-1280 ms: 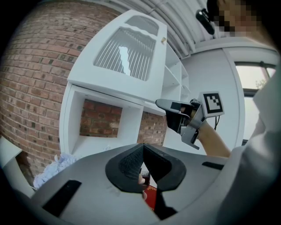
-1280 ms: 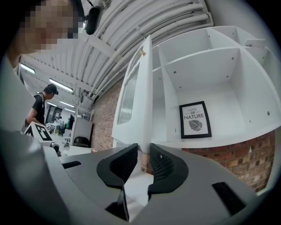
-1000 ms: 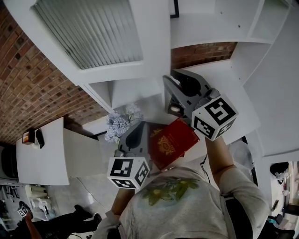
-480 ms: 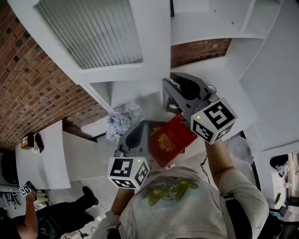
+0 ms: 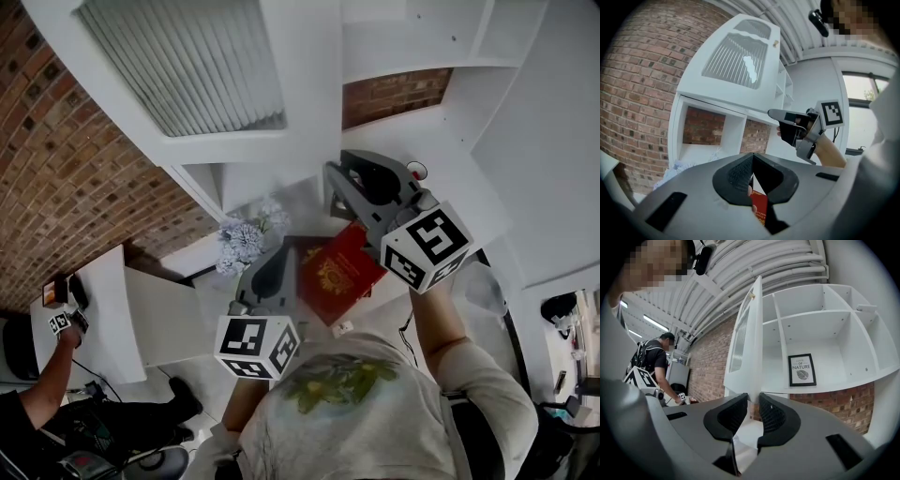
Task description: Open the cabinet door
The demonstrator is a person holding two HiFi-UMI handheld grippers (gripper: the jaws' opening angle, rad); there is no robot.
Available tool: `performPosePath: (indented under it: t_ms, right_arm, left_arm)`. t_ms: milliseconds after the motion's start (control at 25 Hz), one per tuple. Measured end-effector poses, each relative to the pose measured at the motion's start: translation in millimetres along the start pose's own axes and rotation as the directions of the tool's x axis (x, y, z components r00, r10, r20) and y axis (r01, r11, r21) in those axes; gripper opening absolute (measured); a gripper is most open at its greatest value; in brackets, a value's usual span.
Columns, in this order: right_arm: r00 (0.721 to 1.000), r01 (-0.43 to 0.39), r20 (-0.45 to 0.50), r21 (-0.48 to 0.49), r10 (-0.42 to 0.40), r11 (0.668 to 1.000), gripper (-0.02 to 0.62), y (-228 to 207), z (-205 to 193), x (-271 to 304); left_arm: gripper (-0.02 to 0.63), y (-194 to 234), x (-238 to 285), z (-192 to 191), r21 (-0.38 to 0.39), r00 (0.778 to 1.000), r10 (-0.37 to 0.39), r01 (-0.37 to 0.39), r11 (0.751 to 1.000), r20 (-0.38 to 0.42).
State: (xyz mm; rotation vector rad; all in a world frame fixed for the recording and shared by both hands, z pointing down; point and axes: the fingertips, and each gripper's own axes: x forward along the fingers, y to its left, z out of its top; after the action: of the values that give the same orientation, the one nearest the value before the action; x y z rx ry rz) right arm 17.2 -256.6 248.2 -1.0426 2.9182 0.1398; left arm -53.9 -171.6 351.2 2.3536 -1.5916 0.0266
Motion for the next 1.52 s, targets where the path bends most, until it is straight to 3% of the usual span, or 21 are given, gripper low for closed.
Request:
performPosePath:
  t_ms: [880, 1520]
  right_arm:
    - [0.999, 0.04, -0.028, -0.022, -0.041, 0.999, 0.083, 29.7, 3.7, -18.9]
    - [1.0, 0.025, -0.007, 0.003, -0.025, 1.0, 0.078, 49.5, 6.5, -29.3]
  left_arm:
    - [0.011, -3.1, -32.6, -0.6, -0.005, 0.999, -0.029, 0.029, 1.0, -0.017]
    - [0.011, 3.6, -48.1, -2.2, -0.009, 1.0, -0.026, 0.026, 1.0, -0.017]
